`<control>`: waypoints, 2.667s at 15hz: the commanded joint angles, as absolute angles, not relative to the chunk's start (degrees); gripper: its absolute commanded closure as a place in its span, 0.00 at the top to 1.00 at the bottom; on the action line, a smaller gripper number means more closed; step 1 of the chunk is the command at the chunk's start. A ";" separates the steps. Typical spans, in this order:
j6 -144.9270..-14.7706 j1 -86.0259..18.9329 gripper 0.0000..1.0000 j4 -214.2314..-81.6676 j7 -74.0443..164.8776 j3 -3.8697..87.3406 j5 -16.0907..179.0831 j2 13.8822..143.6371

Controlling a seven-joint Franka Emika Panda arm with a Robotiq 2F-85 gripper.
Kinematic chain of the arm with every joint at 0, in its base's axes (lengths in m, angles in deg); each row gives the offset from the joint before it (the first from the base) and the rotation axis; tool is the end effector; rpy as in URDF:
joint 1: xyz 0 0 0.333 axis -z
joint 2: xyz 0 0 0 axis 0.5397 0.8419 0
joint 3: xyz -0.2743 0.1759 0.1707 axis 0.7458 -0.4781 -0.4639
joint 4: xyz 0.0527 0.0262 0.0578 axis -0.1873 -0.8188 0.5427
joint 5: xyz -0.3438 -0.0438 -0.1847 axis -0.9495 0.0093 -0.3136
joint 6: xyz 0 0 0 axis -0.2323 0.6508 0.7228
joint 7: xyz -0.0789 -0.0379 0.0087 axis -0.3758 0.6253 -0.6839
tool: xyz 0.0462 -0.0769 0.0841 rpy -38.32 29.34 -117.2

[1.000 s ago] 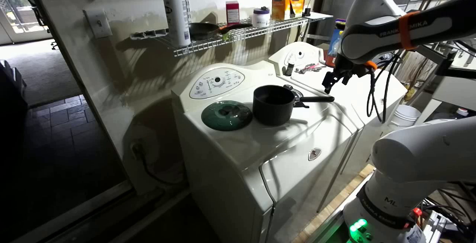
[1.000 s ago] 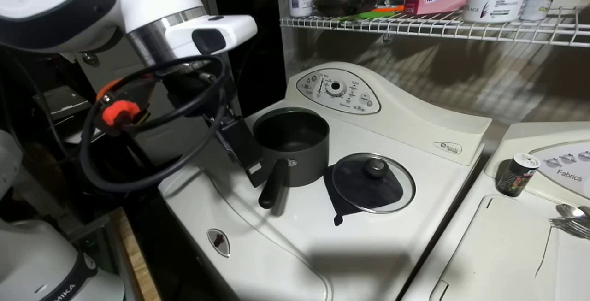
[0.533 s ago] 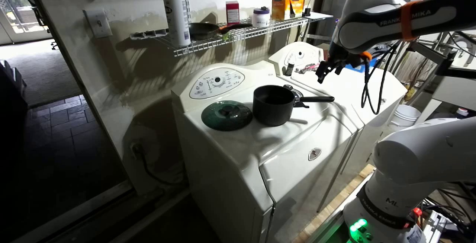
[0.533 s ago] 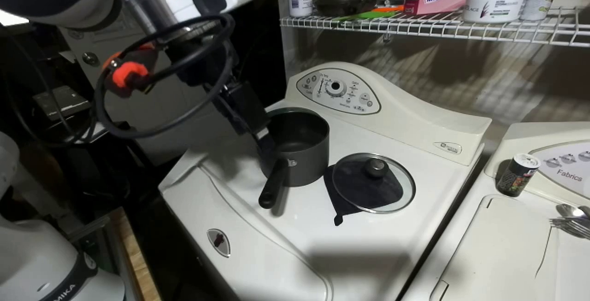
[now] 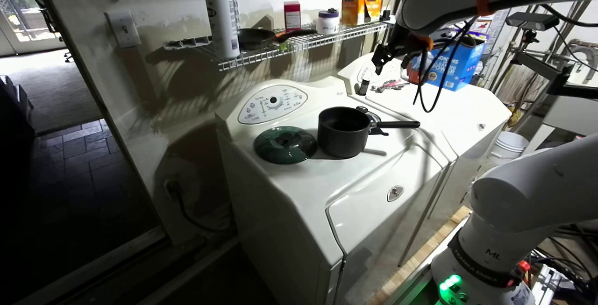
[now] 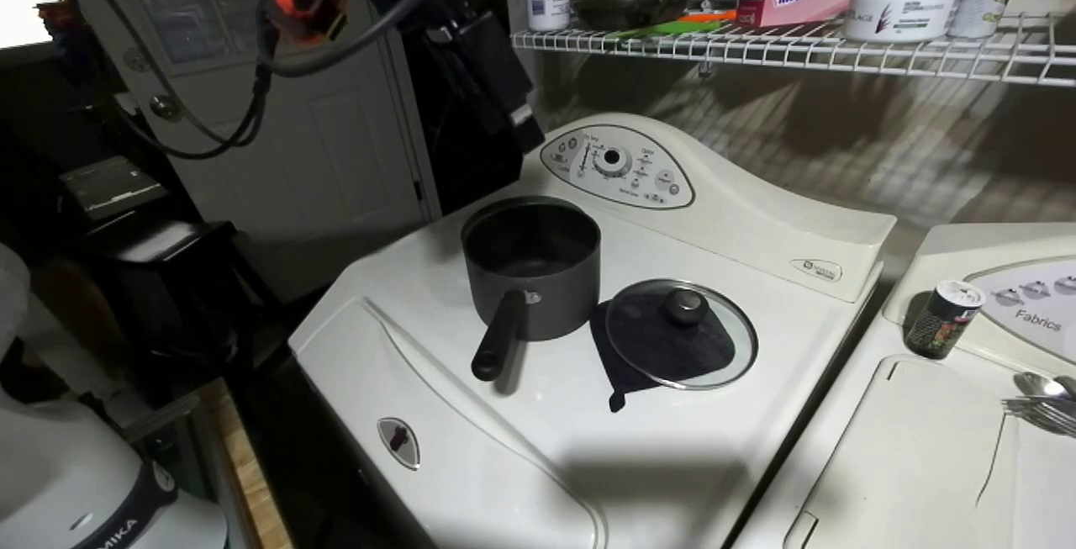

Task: Pick up the glass lid and put it on the pot

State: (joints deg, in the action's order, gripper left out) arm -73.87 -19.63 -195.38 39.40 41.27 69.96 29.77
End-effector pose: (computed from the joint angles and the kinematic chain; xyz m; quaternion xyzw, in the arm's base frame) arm 0.3697 -0.1246 0.5696 0.9635 -0.1700 0.1791 0.1036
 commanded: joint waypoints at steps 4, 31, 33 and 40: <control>-68.14 -16.78 1.00 -177.17 29.89 41.11 69.59 49.15; -58.31 -17.56 1.00 -155.01 38.61 47.90 89.10 82.60; -57.93 -16.71 1.00 -152.80 39.90 48.22 91.06 84.33; -54.08 -13.56 1.00 -145.23 42.53 48.67 95.17 90.41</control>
State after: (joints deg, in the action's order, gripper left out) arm -57.76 -14.60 -150.87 40.87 48.51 92.54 86.52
